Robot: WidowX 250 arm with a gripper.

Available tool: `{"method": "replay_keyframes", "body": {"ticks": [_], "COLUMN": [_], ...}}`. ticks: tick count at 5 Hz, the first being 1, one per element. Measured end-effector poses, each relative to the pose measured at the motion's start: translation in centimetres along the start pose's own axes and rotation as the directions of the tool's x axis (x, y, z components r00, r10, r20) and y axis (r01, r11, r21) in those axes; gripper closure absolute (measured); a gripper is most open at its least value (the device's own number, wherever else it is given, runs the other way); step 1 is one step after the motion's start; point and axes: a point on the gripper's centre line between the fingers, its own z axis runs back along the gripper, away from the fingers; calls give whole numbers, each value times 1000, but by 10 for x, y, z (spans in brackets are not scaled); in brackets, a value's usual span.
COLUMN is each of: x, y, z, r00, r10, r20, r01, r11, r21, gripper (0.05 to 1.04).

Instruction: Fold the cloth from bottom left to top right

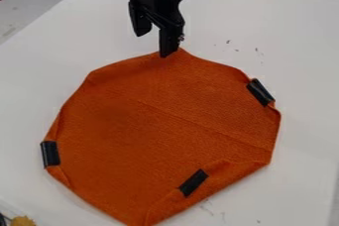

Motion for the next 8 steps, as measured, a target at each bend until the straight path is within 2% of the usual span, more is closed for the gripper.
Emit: {"method": "replay_keyframes", "body": {"ticks": [1,2,3,4,6,8], "x": [-6,-38,-71,-114,-173,-208], "y": [-4,-6,-2,6,4,-23], "z": [-11,-13,-8,-8,-13,-28], "r00": [999,996,989,973,943,907], "r10": [6,69,138,222,324,413], "r20": [-32,-55,-52,-67,-77,-82], "r01": [-7,-70,-138,-221,-323,-413], "r11": [1000,997,990,975,946,910], "r21": [-17,-20,7,24,29,13], "gripper": [83,83,83,83,83,83]}}
